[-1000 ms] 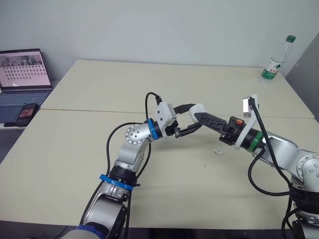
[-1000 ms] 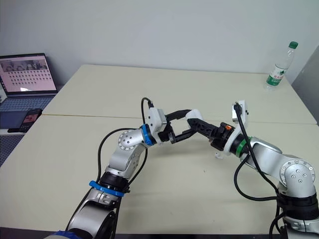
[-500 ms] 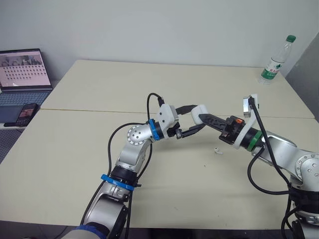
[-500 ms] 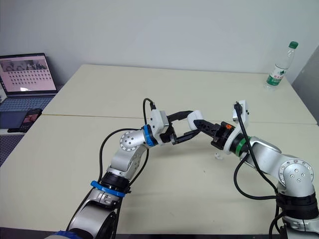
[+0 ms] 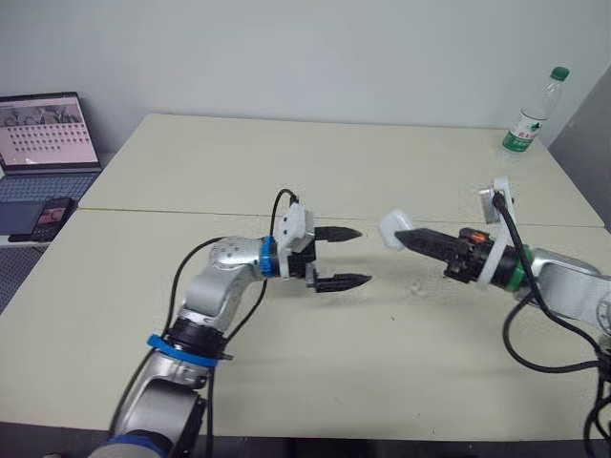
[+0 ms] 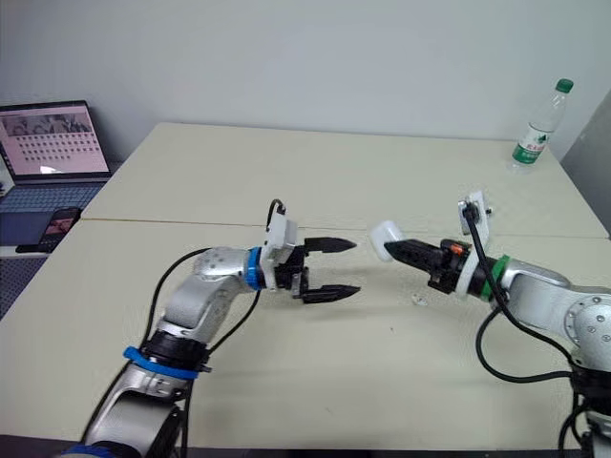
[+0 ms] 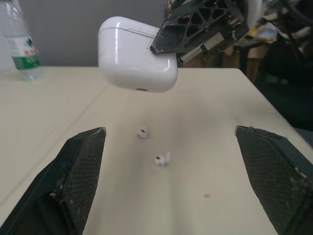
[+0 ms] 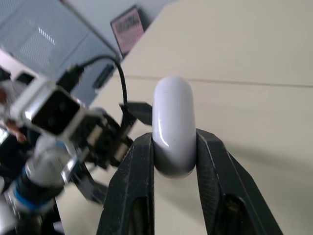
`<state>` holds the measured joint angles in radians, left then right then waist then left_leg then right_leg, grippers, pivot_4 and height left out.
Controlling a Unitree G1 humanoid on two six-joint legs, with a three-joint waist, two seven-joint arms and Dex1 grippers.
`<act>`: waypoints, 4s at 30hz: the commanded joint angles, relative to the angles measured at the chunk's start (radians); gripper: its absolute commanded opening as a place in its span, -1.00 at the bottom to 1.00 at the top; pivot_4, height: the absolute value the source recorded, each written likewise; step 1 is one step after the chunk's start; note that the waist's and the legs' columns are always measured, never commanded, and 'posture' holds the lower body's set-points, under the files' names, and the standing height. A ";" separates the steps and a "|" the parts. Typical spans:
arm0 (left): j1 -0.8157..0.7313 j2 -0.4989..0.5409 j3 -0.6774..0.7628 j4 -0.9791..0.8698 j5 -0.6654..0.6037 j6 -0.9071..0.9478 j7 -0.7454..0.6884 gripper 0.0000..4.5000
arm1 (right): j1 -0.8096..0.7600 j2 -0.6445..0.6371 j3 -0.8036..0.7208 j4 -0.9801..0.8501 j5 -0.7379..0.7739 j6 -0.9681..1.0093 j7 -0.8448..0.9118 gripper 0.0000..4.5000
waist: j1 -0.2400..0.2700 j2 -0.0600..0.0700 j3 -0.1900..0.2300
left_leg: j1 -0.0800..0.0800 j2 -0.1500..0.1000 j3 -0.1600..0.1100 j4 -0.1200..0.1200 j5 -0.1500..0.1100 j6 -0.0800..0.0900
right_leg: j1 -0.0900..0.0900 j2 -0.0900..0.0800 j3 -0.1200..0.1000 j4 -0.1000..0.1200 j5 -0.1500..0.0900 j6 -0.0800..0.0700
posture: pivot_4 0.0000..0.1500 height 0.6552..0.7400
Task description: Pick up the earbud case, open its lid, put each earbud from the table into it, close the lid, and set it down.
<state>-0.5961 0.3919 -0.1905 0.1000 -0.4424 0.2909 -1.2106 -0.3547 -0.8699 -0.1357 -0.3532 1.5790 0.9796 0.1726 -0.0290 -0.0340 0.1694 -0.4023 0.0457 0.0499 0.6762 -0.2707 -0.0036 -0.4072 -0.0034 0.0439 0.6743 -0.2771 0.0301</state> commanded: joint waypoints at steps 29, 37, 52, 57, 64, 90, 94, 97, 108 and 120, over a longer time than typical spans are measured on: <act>-0.039 0.044 -0.065 -0.122 -0.144 0.398 -0.161 0.71 | -0.083 -0.005 0.150 -0.142 -0.513 0.013 0.628 -0.67 | 0.000 0.000 0.002 | 0.000 0.000 -0.001 0.000 0.000 0.000 | 0.000 0.000 0.000 0.000 0.000 0.000 | 1.00 0.91; -0.037 0.038 -0.056 -0.119 -0.149 0.397 -0.155 -0.48 | -0.076 0.004 0.155 -0.144 -0.536 0.013 0.634 -0.67 | 0.000 0.000 0.002 | 0.000 0.000 -0.001 0.000 0.000 0.000 | 0.000 0.000 0.000 0.000 0.000 0.000 | 1.00 0.91; -0.031 0.043 -0.060 -0.102 -0.127 0.381 -0.150 -0.67 | -0.065 0.020 0.130 -0.157 -0.595 0.007 0.623 0.91 | 0.000 0.000 0.001 | 0.000 0.000 -0.001 0.000 0.000 0.000 | 0.000 0.000 0.000 0.000 0.000 0.000 | 1.00 0.91; -0.030 0.039 -0.067 -0.096 -0.119 0.373 -0.152 -0.67 | -0.076 0.027 0.114 -0.139 -0.590 0.023 0.595 1.00 | 0.000 0.000 0.002 | 0.000 0.000 -0.001 0.000 0.000 0.000 | 0.000 0.000 0.000 0.001 0.000 0.000 | 1.00 0.91; -0.029 0.036 -0.070 -0.094 -0.109 0.366 -0.158 -0.67 | -0.090 0.033 0.123 -0.111 -0.625 0.045 0.549 1.00 | 0.000 0.000 0.001 | 0.000 0.000 -0.001 0.001 0.000 0.000 | 0.000 0.000 0.000 0.001 0.000 0.000 | 1.00 0.91; 0.140 0.087 0.035 -0.101 -0.052 0.243 -0.030 -0.67 | 0.028 -0.033 0.068 -0.074 -0.837 -0.008 0.473 1.00 | 0.000 0.000 0.002 | 0.000 0.000 0.000 0.000 0.000 0.000 | -0.001 -0.001 0.000 0.001 0.000 -0.001 | 1.00 0.91; 0.196 0.093 0.107 -0.190 -0.071 0.247 0.067 -0.67 | 0.076 -0.070 0.204 -0.048 -1.026 -0.097 0.473 1.00 | -0.001 0.000 0.002 | 0.000 0.000 0.000 0.001 0.000 0.000 | -0.001 -0.002 0.001 0.002 0.000 -0.001 | 1.00 0.91; 0.226 0.106 0.163 -0.265 -0.109 0.286 0.125 -0.67 | 0.075 -0.078 0.243 -0.033 -1.085 -0.119 0.496 1.00 | -0.001 0.000 0.002 | 0.000 0.000 0.001 0.001 0.000 0.000 | -0.002 -0.002 0.001 0.003 0.000 0.000 | 1.00 0.91; 0.294 0.086 0.208 -0.444 -0.153 0.338 0.293 -0.67 | -0.058 -0.010 0.357 0.085 -1.170 -0.071 0.571 1.00 | 0.001 0.000 0.002 | 0.001 0.000 0.001 0.001 0.000 0.000 | -0.001 -0.001 0.002 0.004 0.000 -0.001 | 1.00 0.91; 0.325 0.111 0.232 -0.511 -0.202 0.377 0.372 -0.67 | -0.061 0.037 0.369 0.134 -1.246 -0.101 0.604 -0.08 | 0.000 0.000 0.002 | 0.001 -0.001 0.001 0.001 0.000 0.000 | -0.001 -0.001 0.001 0.004 0.000 -0.001 | 1.00 0.91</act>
<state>-0.2682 0.4952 0.0170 -0.3626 -0.6192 0.6713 -0.8426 -0.4067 -0.8376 0.2421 -0.2090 0.3374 0.8931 0.7655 -0.0286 -0.0339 0.1711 -0.4009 0.0452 0.0511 0.6770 -0.2706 -0.0038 -0.4085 -0.0048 0.0452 0.6783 -0.2768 0.0293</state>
